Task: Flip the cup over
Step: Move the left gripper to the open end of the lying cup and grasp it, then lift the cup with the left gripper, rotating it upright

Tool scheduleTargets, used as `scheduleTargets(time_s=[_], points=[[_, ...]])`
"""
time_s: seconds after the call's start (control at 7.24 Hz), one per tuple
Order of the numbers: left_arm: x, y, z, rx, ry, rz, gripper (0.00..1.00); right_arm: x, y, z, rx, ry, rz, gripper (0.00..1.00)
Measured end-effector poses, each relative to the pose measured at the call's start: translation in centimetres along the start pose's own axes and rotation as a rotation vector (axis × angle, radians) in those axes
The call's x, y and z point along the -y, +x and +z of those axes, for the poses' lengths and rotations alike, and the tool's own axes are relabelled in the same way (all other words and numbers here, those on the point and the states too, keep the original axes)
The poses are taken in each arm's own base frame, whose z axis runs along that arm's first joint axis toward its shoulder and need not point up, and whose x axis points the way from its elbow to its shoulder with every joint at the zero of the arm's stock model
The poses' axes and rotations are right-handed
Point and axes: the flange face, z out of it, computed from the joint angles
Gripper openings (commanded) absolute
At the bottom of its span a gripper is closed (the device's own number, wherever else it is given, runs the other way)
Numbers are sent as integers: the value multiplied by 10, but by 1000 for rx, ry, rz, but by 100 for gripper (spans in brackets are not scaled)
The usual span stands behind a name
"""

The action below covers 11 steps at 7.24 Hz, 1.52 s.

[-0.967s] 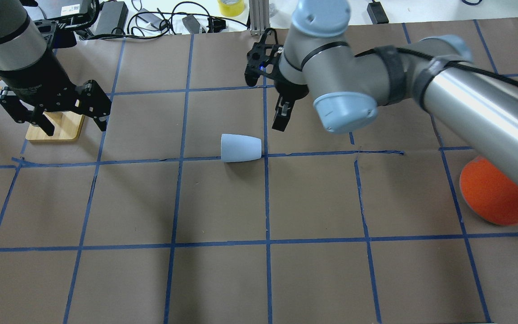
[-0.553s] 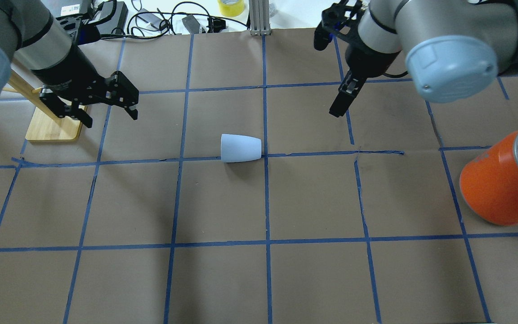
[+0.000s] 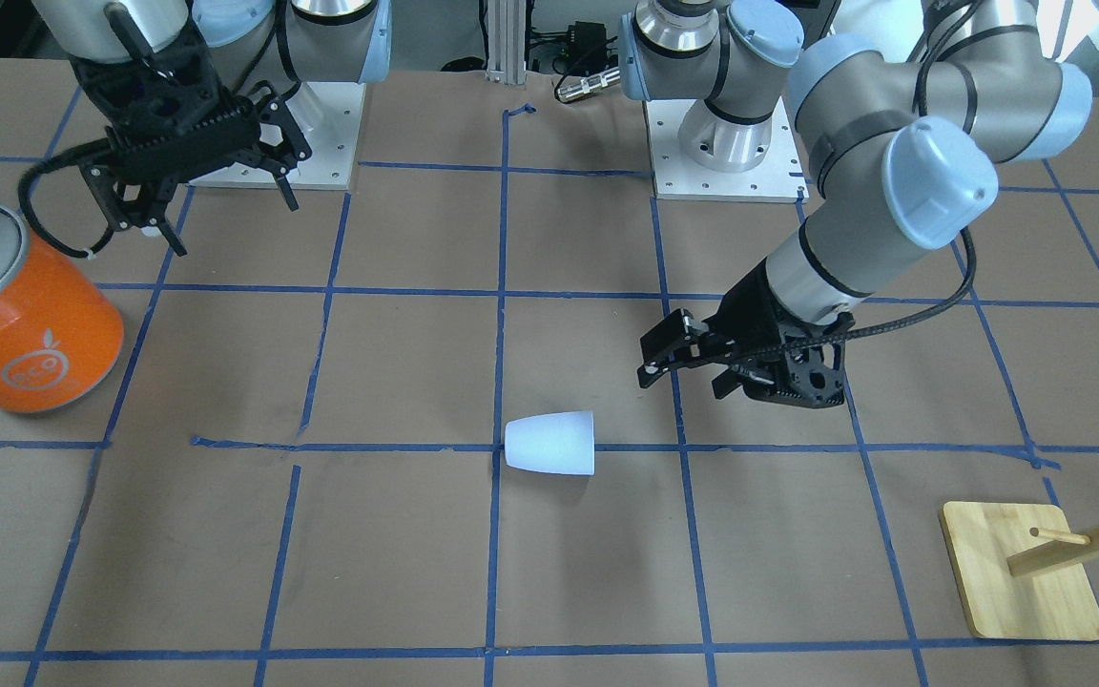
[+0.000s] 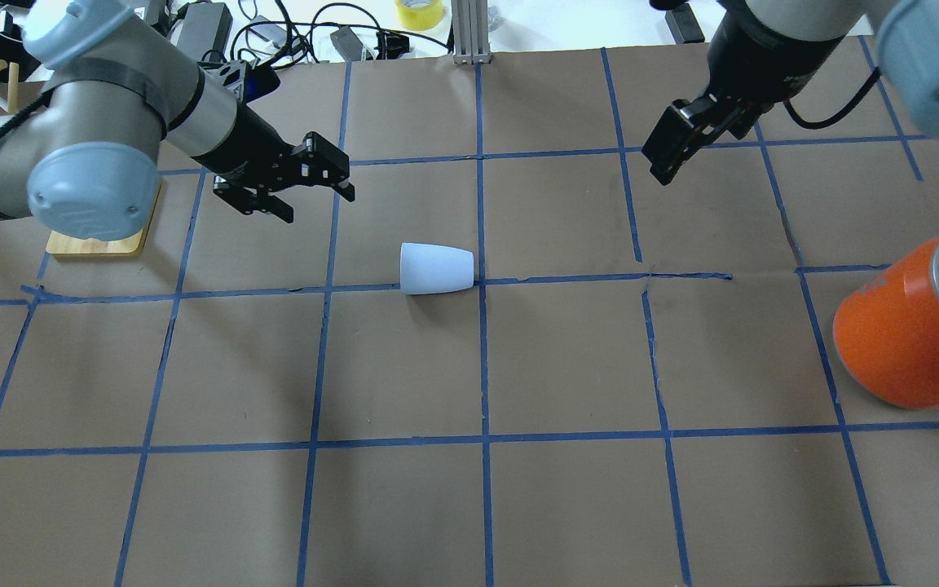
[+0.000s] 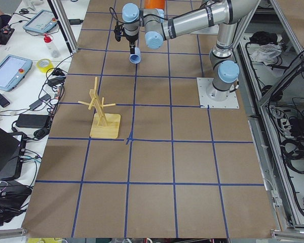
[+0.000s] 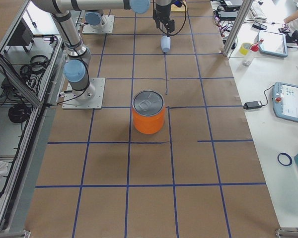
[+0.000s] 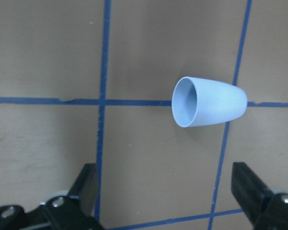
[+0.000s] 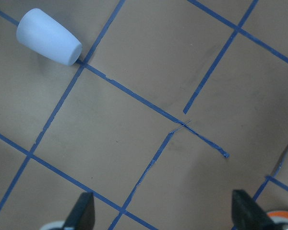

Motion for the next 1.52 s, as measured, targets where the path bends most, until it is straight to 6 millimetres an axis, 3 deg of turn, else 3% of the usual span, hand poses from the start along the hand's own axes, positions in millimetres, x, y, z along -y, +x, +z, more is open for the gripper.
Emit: scheduleTargets(time_s=[0.28, 0.55, 1.11, 1.38, 1.52], points=[[10, 11, 44, -30, -13, 34, 100, -14, -5, -24, -26, 11, 195, 100], [20, 10, 80, -65, -25, 43, 100, -14, -3, -25, -39, 16, 299, 100], [20, 10, 136, -106, -114, 34, 99, -15, -3, -23, -41, 16, 379, 100], [19, 10, 149, -108, -137, 26, 53, -15, -3, -22, -41, 15, 380, 100], [19, 10, 153, -124, -146, 14, 25, -14, -3, -22, -41, 13, 379, 100]])
